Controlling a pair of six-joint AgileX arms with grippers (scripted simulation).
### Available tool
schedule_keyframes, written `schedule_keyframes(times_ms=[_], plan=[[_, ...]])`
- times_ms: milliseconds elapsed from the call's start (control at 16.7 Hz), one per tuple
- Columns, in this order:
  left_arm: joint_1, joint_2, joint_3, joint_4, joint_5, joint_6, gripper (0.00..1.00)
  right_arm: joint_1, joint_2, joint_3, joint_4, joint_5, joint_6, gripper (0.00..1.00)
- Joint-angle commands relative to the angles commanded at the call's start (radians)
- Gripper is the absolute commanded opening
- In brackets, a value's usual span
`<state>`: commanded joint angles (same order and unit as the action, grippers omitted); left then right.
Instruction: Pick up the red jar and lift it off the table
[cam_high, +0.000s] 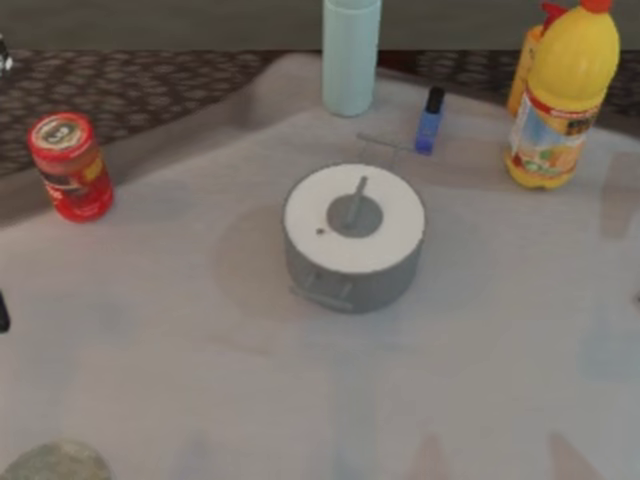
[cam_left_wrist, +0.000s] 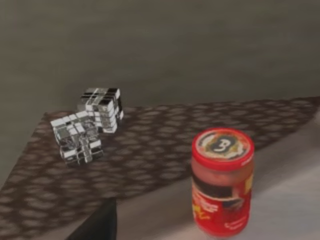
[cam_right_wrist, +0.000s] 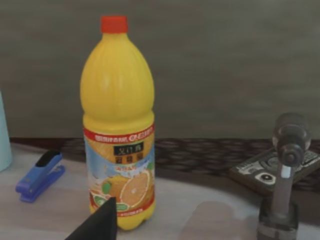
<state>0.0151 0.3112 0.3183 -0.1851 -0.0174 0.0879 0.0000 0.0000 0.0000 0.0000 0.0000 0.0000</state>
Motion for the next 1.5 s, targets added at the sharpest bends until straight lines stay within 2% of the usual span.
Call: schedule_keyframes(times_ms=[300, 1080, 1320, 1500], plan=[[-0.004, 0.428, 0.412, -0.259, 0.000, 0.115, 1.00, 0.000, 0.000, 0.000, 0.000, 0.000, 0.000, 1.00], [-0.027, 1.744, 1.685, -1.055, 0.011, 0.454, 1.00, 0.000, 0.000, 0.000, 0.000, 0.000, 0.000, 1.00], [-0.033, 2.042, 1.986, -1.232, 0.013, 0.532, 1.00, 0.000, 0.000, 0.000, 0.000, 0.000, 0.000, 1.00], [-0.035, 2.187, 2.138, -1.317, 0.013, 0.570, 1.00, 0.000, 0.000, 0.000, 0.000, 0.000, 0.000, 1.00]])
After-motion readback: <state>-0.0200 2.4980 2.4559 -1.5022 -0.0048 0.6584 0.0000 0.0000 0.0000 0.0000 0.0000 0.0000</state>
